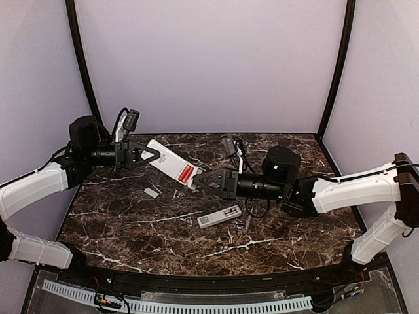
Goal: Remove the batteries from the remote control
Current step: Remove the battery cover from the remote control, then place the battery cover at the center of the board, then place the remote control without the battery cover at the center of the board.
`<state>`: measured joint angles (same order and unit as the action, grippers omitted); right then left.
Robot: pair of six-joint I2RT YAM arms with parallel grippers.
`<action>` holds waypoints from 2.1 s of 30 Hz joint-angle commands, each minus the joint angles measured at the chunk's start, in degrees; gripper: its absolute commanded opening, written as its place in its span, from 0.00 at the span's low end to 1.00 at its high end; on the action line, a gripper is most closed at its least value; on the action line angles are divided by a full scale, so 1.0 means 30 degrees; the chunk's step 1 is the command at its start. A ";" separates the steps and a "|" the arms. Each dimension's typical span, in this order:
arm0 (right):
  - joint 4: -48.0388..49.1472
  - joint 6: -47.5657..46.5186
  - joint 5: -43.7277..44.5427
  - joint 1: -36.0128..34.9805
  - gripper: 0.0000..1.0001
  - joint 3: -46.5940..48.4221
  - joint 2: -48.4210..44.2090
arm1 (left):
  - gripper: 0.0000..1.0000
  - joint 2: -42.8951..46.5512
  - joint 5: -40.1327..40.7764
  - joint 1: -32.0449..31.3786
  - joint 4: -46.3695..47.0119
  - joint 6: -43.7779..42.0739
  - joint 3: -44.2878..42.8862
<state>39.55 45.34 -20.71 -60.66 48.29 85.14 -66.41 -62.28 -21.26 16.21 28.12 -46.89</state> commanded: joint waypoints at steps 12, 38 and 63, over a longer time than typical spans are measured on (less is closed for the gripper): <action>-0.0690 -0.0565 0.0917 0.0243 0.00 0.0291 0.1085 | 0.00 0.2022 0.9084 0.3133 -0.4643 -0.1279 -0.0521; -0.1290 -0.0538 -0.0629 0.0301 0.00 0.7484 1.1405 | 0.00 0.9036 1.6052 0.4595 -0.5717 -0.3150 0.0928; -0.5129 -0.3084 0.5085 0.0936 0.75 0.2336 0.3290 | 0.00 0.3819 0.7527 0.3797 -0.4160 -0.2337 0.0062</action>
<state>26.83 38.41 -10.87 -59.07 60.45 101.45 -51.44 -30.98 -8.12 1.04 20.40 -44.64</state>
